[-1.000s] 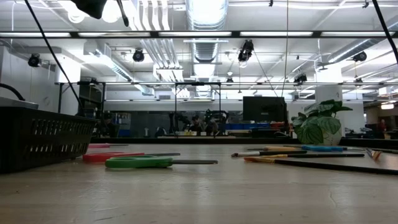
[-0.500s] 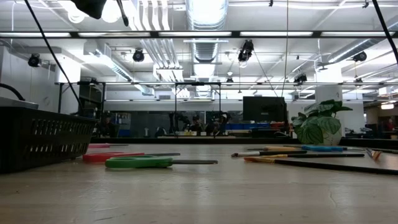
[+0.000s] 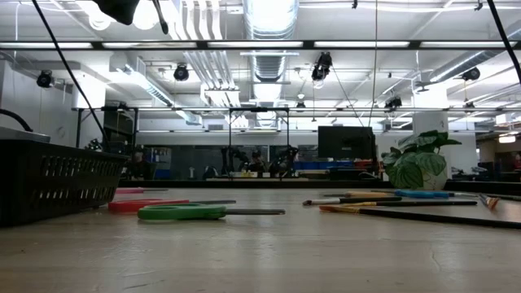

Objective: Pick & Place Paint Supplies
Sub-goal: Put the silver paint brush into the transparent bin

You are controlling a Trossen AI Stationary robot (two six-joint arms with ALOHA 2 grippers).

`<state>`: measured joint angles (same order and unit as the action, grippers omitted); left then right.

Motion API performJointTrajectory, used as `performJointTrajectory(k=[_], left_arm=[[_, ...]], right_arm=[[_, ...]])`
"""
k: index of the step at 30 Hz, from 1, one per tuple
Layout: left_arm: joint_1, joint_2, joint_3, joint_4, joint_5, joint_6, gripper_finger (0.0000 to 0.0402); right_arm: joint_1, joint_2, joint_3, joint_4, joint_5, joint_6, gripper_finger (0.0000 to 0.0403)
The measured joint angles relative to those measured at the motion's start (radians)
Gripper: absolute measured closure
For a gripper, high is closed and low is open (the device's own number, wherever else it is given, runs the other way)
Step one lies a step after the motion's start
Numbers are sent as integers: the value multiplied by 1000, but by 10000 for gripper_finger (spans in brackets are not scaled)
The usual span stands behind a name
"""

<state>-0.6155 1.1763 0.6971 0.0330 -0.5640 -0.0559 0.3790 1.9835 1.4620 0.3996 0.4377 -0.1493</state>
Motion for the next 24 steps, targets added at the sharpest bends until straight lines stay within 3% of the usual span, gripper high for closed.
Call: performJointTrajectory(k=[11, 24], left_arm=[[0, 0, 0, 0, 0, -3, 394], [0, 0, 0, 0, 0, -1, 393]], right_arm=[[0, 0, 0, 1, 0, -4, 385], [3, 0, 0, 1, 1, -119, 385]])
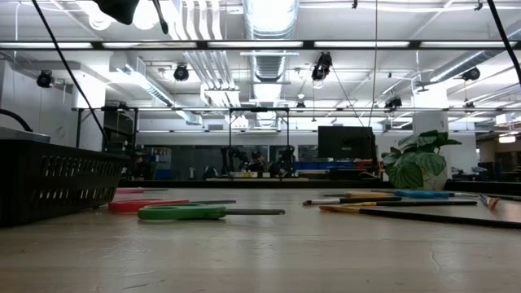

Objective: Pick & Place Paint Supplies
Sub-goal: Put the silver paint brush into the transparent bin

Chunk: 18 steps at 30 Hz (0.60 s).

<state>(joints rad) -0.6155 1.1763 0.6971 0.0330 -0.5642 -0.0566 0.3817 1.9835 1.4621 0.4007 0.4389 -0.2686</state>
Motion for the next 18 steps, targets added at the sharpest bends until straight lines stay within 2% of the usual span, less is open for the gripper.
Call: performJointTrajectory(k=[12, 18], left_arm=[[0, 0, 0, 0, 0, 0, 393], [0, 0, 0, 0, 0, -3, 393]], right_arm=[[1, 0, 0, -1, 1, -5, 383], [2, 1, 0, -3, 6, -55, 331]])
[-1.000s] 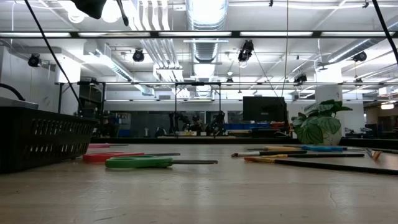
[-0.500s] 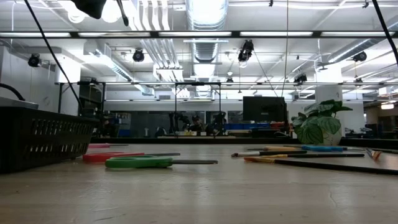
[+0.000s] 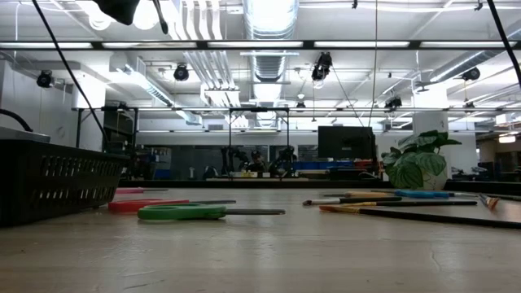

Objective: Pick & Place Paint Supplies
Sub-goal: Put the silver paint brush into the transparent bin

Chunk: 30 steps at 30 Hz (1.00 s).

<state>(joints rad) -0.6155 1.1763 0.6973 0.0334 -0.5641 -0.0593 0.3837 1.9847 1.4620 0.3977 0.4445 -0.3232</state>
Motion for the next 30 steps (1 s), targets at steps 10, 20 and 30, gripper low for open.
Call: performJointTrajectory(k=[10, 20, 30], left_arm=[[0, 0, 0, 0, -3, -1, 393], [0, 0, 0, 0, 0, -1, 393], [0, 0, 0, 0, 0, -1, 393]], right_arm=[[1, 0, 0, 2, -1, -15, 218], [0, 0, 0, 3, 0, -55, 162], [-1, -22, 0, -69, 12, -292, 146]])
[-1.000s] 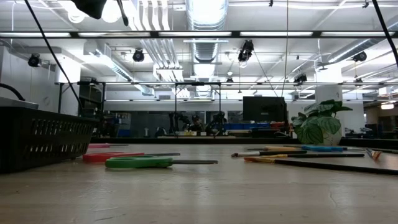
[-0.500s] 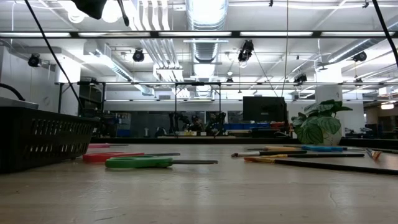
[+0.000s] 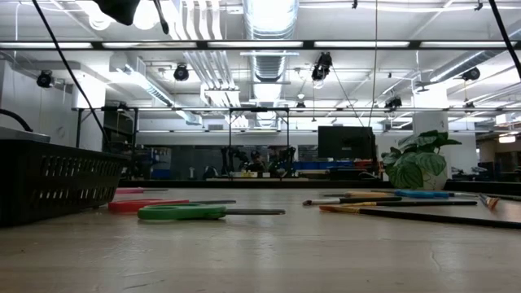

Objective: Pick & Place Paint Supplies
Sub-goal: Put the silver paint brush into the transparent bin

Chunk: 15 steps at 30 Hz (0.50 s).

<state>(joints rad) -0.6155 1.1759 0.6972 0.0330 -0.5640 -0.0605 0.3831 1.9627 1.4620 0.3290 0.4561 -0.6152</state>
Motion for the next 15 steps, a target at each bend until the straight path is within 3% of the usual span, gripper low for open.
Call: performJointTrajectory(k=[4, 15], left_arm=[[0, 0, 0, -1, 0, 0, 394], [0, 0, 0, -9, 0, -5, 394]], right_arm=[[13, -47, 0, -127, 18, -46, 146], [33, -216, 0, -698, 14, -8, 146]])
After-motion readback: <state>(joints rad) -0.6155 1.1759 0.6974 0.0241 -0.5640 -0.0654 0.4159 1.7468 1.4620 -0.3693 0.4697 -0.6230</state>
